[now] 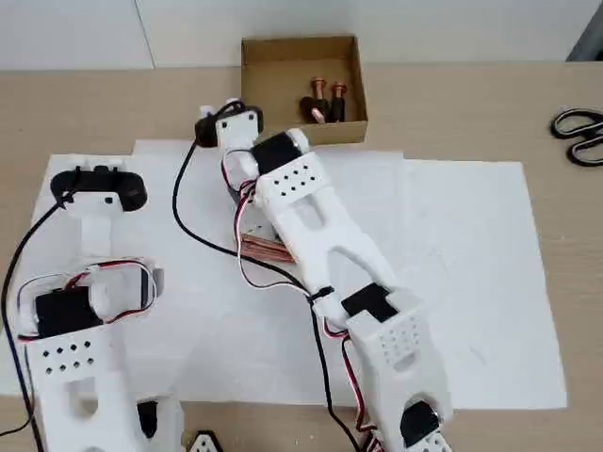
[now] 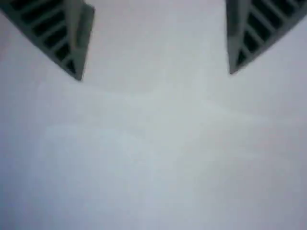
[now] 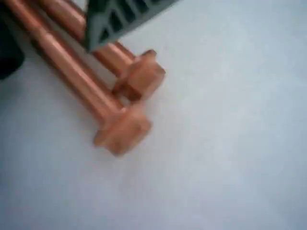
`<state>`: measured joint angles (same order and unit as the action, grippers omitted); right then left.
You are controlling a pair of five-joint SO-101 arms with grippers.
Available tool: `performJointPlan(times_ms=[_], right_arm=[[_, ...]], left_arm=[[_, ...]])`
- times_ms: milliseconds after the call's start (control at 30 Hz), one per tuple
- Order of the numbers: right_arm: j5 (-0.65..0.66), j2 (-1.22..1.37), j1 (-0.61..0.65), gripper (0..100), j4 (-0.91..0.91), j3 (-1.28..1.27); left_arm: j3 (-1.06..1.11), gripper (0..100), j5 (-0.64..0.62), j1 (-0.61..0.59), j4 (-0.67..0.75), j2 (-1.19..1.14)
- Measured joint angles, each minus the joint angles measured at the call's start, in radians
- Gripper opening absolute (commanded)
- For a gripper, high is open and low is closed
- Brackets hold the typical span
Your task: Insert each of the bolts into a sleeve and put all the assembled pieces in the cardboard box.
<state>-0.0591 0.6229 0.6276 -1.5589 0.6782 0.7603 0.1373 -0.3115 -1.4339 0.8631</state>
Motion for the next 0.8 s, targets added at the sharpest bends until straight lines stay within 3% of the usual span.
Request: performJointPlan(times_ms=[467,800], right_arm=[[0.000,0.121,-0.005,21.6,0.199,0.000],[0.002,0.153,-0.064,19.5,0.218,0.000]], left_arm=[[0.000,18,0.000,0.000,0.000,0.000],[0.000,18,0.000,0.000,0.000,0.000]])
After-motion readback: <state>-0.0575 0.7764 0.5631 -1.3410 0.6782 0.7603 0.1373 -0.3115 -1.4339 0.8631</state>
